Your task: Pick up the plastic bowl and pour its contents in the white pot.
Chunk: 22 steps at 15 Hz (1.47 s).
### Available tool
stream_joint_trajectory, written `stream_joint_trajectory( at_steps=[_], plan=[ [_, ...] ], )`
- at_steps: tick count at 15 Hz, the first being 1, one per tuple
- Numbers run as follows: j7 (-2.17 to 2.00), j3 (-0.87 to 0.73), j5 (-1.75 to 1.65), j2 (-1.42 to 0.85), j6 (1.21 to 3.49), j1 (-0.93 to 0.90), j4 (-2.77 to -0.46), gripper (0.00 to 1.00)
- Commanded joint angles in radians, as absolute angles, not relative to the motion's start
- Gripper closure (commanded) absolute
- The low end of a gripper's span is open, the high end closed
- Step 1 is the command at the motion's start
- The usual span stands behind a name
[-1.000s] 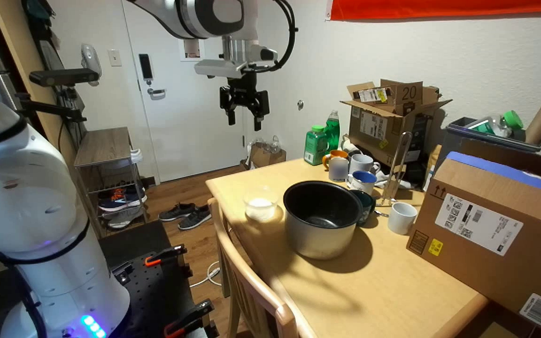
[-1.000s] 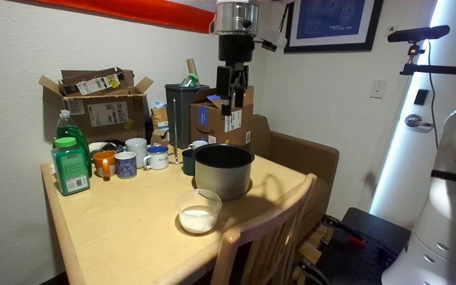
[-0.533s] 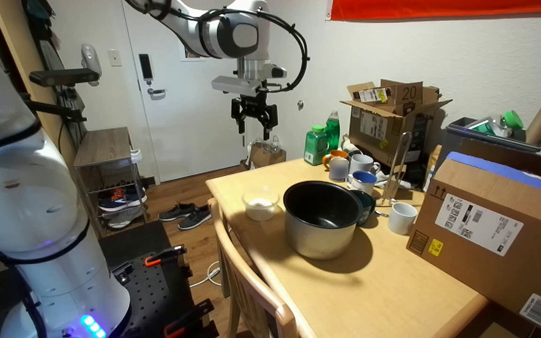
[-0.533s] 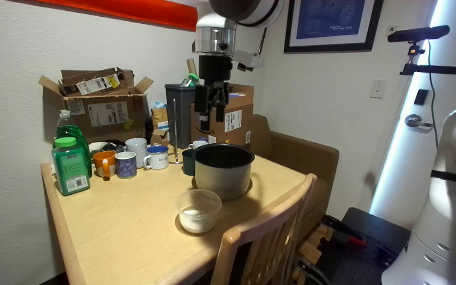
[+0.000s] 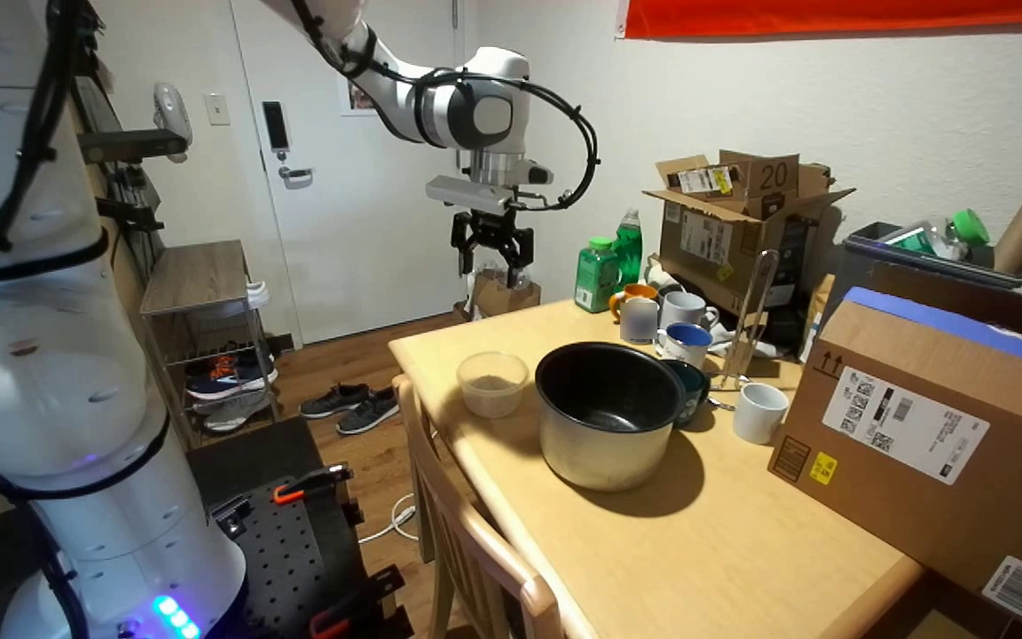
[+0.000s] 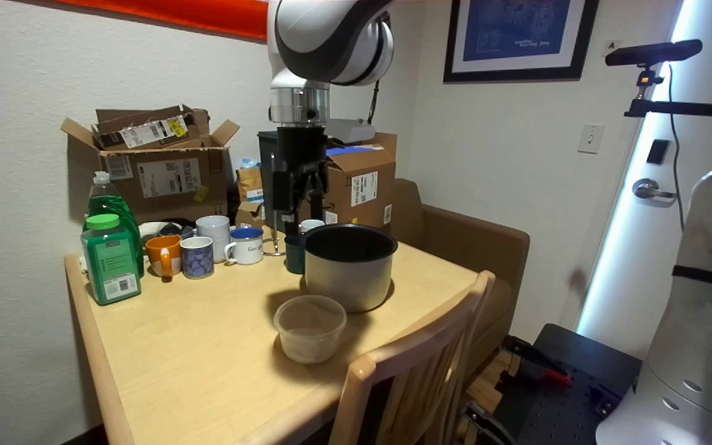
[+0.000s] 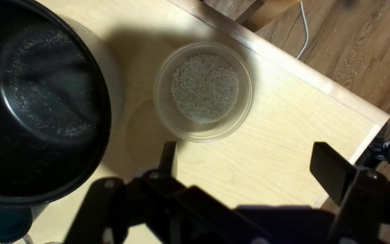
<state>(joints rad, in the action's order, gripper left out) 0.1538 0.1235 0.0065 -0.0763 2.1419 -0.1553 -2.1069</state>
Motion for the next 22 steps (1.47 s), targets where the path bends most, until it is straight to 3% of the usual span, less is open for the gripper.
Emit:
stream_joint_trajectory(
  at_steps=[1, 15, 22],
  plan=[
    [0.153, 0.132, 0.006, -0.089, 2.138, -0.149, -2.096, 0.0],
    [0.138, 0.185, 0.13, -0.181, 2.105, -0.17, -2.135, 0.0],
    [0.077, 0.188, 0.207, -0.362, 2.394, -0.179, -2.192, 0.0]
  ],
)
